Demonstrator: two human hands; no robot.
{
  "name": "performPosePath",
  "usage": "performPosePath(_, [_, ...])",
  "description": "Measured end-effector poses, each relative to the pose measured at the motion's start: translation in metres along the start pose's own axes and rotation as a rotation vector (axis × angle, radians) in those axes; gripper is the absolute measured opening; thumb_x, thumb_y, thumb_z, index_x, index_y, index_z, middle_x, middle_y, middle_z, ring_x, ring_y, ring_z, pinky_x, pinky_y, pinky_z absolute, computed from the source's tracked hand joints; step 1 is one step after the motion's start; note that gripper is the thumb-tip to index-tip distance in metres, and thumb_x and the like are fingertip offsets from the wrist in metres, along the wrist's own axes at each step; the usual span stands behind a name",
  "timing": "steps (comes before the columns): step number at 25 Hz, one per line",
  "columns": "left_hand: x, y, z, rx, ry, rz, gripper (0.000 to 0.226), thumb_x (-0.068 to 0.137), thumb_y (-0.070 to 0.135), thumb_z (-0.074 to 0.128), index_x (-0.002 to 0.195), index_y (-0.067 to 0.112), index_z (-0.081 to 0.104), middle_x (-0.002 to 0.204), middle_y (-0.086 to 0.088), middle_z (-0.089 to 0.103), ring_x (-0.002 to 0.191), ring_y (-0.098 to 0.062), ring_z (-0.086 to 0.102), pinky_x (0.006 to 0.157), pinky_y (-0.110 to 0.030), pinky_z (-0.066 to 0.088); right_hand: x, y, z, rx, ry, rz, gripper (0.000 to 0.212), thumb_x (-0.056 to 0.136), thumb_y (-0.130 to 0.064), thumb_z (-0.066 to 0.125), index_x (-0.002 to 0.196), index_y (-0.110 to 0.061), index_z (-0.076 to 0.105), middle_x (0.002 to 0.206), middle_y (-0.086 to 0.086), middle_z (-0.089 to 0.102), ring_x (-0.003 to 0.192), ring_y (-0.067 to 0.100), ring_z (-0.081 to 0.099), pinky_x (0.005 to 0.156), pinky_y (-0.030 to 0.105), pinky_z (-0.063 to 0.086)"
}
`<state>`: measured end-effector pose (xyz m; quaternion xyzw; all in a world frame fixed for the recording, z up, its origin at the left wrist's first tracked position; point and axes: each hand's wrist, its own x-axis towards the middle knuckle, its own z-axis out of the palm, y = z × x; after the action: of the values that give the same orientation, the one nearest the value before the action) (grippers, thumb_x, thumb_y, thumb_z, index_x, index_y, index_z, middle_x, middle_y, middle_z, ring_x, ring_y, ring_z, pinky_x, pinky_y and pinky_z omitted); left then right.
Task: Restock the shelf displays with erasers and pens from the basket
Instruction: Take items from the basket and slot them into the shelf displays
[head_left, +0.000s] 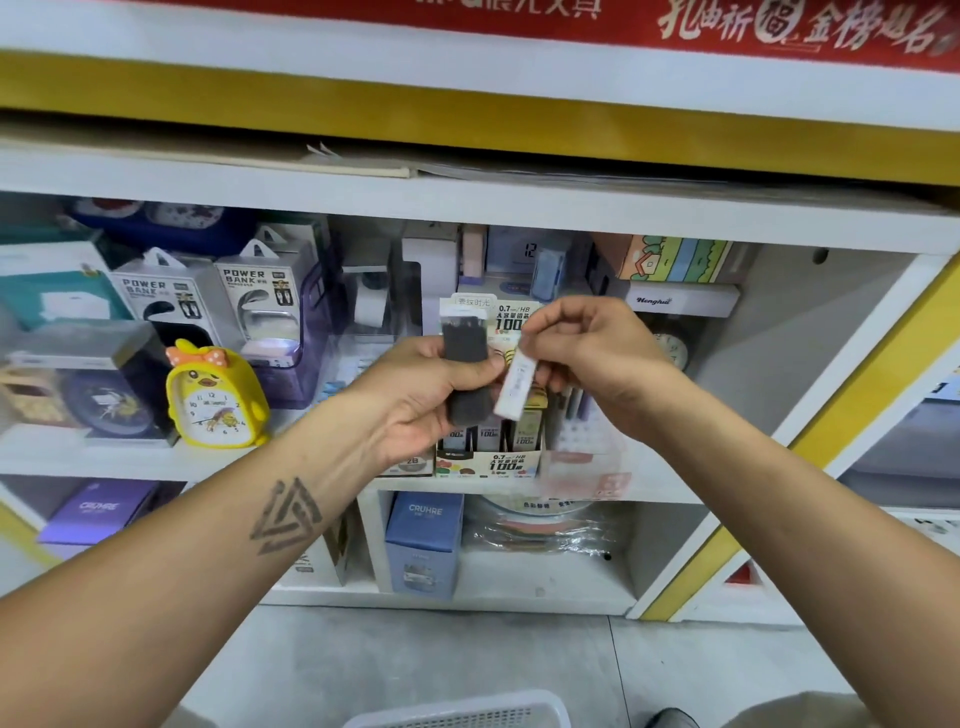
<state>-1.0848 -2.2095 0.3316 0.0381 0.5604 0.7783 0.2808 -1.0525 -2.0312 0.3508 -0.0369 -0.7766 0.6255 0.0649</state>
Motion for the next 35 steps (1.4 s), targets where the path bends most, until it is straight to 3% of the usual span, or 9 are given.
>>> performPosePath(4, [-0.002,0.022,-0.034,-0.047,0.230,0.019,0.013,0.087,-0.005,0.063,0.100,-0.005,0.063,0.082,-0.020,0.070,0.065,-0.023,0.070,0.060,-0.034,0.062,0.008,-0.003,0.010,-0.052,0.021,-0.043,0.008,0.086,0.005,0.067,0.090,0.000,0.072,0.069,0.009,0.067,0.050,0.013,0.056,0.043,0.019,0.042])
performPosePath(7, [-0.006,0.038,-0.058,-0.069,0.278,-0.007,0.003,0.092,0.001,0.058,0.093,0.001,0.061,0.078,-0.013,0.064,0.065,-0.019,0.062,0.052,-0.026,0.057,0.013,-0.002,0.023,-0.095,-0.095,-0.051,0.006,0.083,-0.004,0.077,0.089,-0.005,0.076,0.078,0.006,0.076,0.068,0.017,0.070,0.065,0.022,0.057])
performPosePath(10, [-0.013,0.049,-0.076,-0.126,0.263,-0.025,0.009,0.093,0.004,0.049,0.093,0.001,0.057,0.077,-0.014,0.064,0.070,-0.022,0.063,0.058,-0.030,0.060,0.016,0.000,0.040,-0.223,-0.224,-0.096,0.015,0.079,-0.014,0.083,0.093,-0.014,0.078,0.084,0.005,0.078,0.085,0.022,0.076,0.082,0.028,0.059])
performPosePath(13, [-0.019,0.053,-0.089,-0.160,0.253,-0.023,0.017,0.096,0.004,0.041,0.098,-0.002,0.056,0.085,-0.017,0.068,0.073,-0.025,0.069,0.061,-0.037,0.062,0.022,0.001,0.064,-0.219,-0.224,-0.165,0.008,0.085,-0.009,0.078,0.092,-0.009,0.076,0.079,0.006,0.077,0.073,0.018,0.076,0.068,0.023,0.058])
performPosePath(16, [-0.022,0.055,-0.098,-0.164,0.256,-0.026,0.019,0.100,0.001,0.038,0.102,-0.005,0.056,0.081,-0.019,0.072,0.068,-0.025,0.073,0.059,-0.039,0.062,0.028,0.002,0.081,-0.253,-0.144,-0.175,0.008,0.086,-0.009,0.077,0.090,-0.013,0.071,0.074,0.007,0.074,0.064,0.022,0.074,0.062,0.031,0.060])
performPosePath(20, [-0.024,0.054,-0.109,-0.144,0.249,-0.038,0.019,0.099,-0.001,0.041,0.105,-0.010,0.056,0.075,-0.019,0.073,0.064,-0.026,0.073,0.053,-0.035,0.060,0.039,0.005,0.090,-0.392,-0.102,-0.213,0.009,0.088,-0.009,0.075,0.087,-0.017,0.071,0.072,0.005,0.073,0.063,0.020,0.074,0.068,0.045,0.063])
performPosePath(27, [-0.024,0.052,-0.115,-0.139,0.246,-0.066,0.017,0.098,-0.003,0.041,0.095,-0.009,0.056,0.080,-0.019,0.071,0.068,-0.026,0.072,0.059,-0.036,0.062,0.052,0.005,0.087,-0.922,-0.019,-0.472,0.008,0.091,-0.020,0.070,0.098,-0.025,0.072,0.087,-0.007,0.072,0.080,0.014,0.066,0.078,0.035,0.057])
performPosePath(30, [-0.024,0.051,-0.111,-0.117,0.229,-0.072,0.017,0.099,-0.003,0.041,0.103,-0.011,0.056,0.087,-0.020,0.069,0.074,-0.026,0.070,0.060,-0.036,0.061,0.052,0.010,0.095,-1.076,-0.020,-0.545,0.008,0.090,-0.024,0.071,0.096,-0.026,0.075,0.094,-0.009,0.073,0.086,0.015,0.061,0.076,0.031,0.050])
performPosePath(35, [-0.025,0.049,-0.107,-0.095,0.211,-0.091,0.028,0.099,-0.002,0.043,0.123,-0.013,0.052,0.095,-0.020,0.068,0.080,-0.026,0.069,0.063,-0.035,0.061,0.053,0.020,0.110,-1.217,-0.138,-0.489,0.014,0.091,-0.017,0.067,0.101,-0.022,0.076,0.098,-0.002,0.074,0.090,0.021,0.064,0.079,0.035,0.054])
